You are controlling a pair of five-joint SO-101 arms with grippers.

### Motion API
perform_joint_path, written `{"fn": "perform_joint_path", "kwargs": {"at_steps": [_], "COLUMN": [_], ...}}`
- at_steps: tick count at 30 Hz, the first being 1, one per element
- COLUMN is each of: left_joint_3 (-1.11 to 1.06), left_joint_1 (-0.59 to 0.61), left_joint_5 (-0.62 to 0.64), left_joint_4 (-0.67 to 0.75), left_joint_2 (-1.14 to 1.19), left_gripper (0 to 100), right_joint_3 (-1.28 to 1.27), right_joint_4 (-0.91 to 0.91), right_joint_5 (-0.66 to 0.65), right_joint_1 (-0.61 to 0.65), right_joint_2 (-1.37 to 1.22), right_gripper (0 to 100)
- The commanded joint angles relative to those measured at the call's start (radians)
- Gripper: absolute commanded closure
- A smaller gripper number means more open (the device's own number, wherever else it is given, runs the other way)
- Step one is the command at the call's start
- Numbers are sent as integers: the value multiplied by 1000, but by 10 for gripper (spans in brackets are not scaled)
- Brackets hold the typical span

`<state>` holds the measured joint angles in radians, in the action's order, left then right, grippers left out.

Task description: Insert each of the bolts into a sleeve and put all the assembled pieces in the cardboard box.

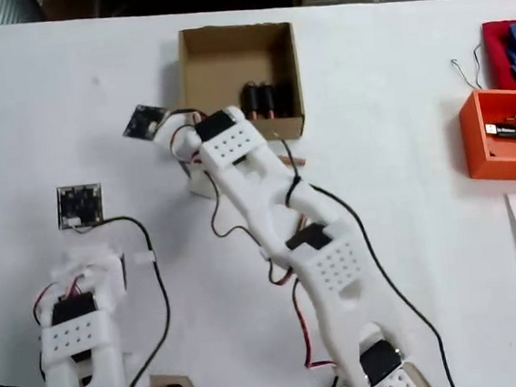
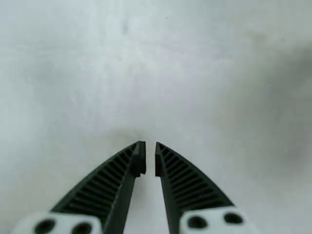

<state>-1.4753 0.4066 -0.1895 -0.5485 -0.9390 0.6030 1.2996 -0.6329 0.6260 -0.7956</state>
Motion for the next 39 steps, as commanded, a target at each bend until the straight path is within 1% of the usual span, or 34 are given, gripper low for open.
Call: {"fn": "perform_joint_path", "kwargs": {"at_steps": [1, 8, 9, 12, 14, 16, 20, 25, 27, 29, 31, 35, 39], "left_joint_3": [8, 8, 8, 8, 8, 8, 8, 8, 8, 8, 8, 8, 8], "left_joint_1": [-8, -8, -8, -8, -8, -8, -8, -8, -8, -8, -8, -8, -8], "left_joint_5": [-6, -6, -6, -6, -6, -6, -6, -6, -6, -6, -6, -6, -6], "left_joint_4": [20, 20, 20, 20, 20, 20, 20, 20, 20, 20, 20, 20, 20], "left_joint_2": [-11, -11, -11, -11, -11, -11, -11, -11, -11, -11, -11, -11, -11], "left_gripper": [935, 935, 935, 935, 935, 935, 935, 935, 935, 935, 935, 935, 935], "right_joint_3": [64, 89, 89, 89, 103, 141, 241, 276, 276, 276, 276, 276, 275], "right_joint_4": [-4, 1, 12, 21, 41, 76, 166, 358, 429, 464, 460, 378, 337], "right_joint_5": [-5, -5, -5, 5, 6, 55, 210, 423, 486, 506, 506, 512, 516], "right_joint_1": [25, 27, 22, 10, -8, -28, -65, -71, -71, -71, -70, -44, -7], "right_joint_2": [-21, -87, -88, -85, -81, -64, 2, 84, 101, 117, 131, 142, 159], "right_gripper": [886, 889, 903, 987, 975, 978, 978, 978, 978, 978, 978, 977, 977]}}
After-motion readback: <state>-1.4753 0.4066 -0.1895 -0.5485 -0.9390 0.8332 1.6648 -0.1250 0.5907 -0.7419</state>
